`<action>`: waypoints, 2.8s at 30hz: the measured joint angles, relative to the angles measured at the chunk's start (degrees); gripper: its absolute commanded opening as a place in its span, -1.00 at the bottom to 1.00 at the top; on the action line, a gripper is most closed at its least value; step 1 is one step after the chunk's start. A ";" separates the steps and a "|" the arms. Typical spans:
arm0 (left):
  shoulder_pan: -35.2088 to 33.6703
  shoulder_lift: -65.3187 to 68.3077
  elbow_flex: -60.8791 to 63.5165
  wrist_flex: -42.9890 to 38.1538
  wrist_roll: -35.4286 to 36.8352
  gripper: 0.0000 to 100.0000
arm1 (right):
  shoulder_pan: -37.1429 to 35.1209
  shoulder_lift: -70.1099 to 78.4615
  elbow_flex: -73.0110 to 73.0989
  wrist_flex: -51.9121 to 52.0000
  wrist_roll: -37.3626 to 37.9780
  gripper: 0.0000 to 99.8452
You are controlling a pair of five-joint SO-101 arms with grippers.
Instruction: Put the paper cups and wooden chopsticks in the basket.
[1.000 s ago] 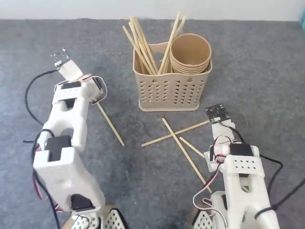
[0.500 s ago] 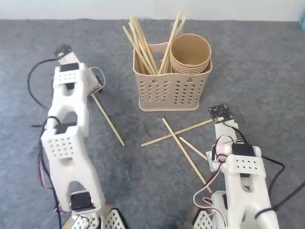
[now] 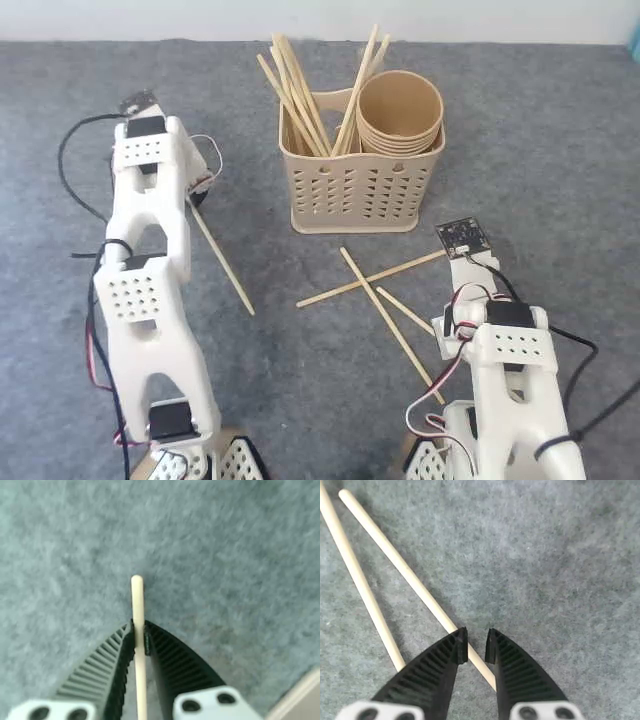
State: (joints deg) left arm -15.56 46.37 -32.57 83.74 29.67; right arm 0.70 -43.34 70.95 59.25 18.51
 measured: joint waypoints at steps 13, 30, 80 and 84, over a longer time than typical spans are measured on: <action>3.60 -40.26 15.30 0.97 -4.66 -0.98 | 0.00 0.00 0.00 0.00 0.00 -0.85; 14.95 -80.44 34.55 -32.70 -9.32 -0.98 | 0.00 0.00 0.00 0.00 0.00 -0.85; 21.45 -96.44 75.34 -62.68 -22.86 -0.43 | 0.00 0.00 0.00 -0.97 0.00 -0.85; 15.91 -102.68 69.54 -46.42 -22.95 -0.43 | 0.00 0.00 0.00 -0.97 0.00 -0.85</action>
State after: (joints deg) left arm 0.35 -56.31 36.97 37.32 6.73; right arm 0.70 -43.34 70.95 58.29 18.51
